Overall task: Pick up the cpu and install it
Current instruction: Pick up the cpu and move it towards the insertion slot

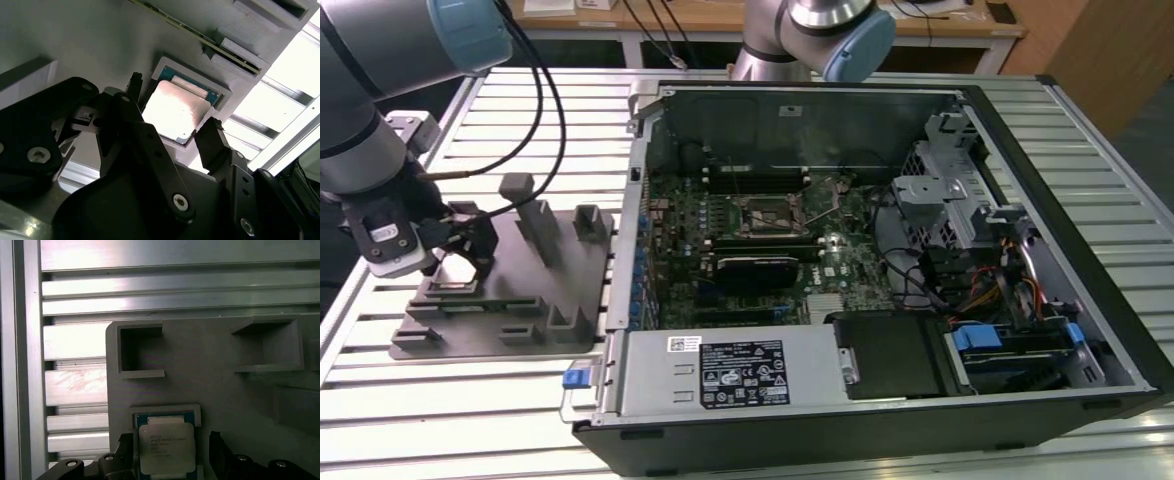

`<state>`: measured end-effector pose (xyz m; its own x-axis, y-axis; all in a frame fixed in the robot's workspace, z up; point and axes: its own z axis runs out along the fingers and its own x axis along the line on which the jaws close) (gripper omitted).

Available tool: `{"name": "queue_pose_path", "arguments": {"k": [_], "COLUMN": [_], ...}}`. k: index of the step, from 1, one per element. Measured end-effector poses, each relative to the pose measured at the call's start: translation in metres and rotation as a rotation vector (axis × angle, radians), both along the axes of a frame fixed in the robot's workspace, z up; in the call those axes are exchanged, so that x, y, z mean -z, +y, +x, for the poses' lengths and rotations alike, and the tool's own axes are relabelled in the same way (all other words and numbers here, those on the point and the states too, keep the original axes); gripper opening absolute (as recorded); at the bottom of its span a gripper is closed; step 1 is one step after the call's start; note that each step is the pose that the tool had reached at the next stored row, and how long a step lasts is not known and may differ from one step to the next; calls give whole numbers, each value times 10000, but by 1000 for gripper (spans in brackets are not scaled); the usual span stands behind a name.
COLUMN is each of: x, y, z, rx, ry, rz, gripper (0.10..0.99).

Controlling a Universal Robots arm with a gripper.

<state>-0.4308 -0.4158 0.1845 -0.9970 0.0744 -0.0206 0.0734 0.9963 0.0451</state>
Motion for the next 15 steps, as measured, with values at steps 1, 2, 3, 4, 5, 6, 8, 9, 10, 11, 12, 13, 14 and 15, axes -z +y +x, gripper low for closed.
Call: {"name": "queue_pose_path", "arguments": {"k": [1,2,3,4,5,6,8,9,10,11,12,13,14,15], "x": [4,7,9,12,15,16,19,21,23,25,25,25,26,27], "y": [0,0,0,0,0,0,0,0,0,0,0,0,0,0], "z": [0,0,0,0,0,0,0,0,-1,-2,-5,-8,-11,-14], "rx": [0,0,0,0,0,0,0,0,1,0,0,0,0,0], "ry": [-1,0,0,0,1,1,0,0,-1,-3,-1,0,0,0], "rz": [0,0,0,0,-1,-1,0,0,1,1,0,0,0,0], "gripper": [706,706,706,706,706,706,706,706,706,706,706,706,706,706]}}
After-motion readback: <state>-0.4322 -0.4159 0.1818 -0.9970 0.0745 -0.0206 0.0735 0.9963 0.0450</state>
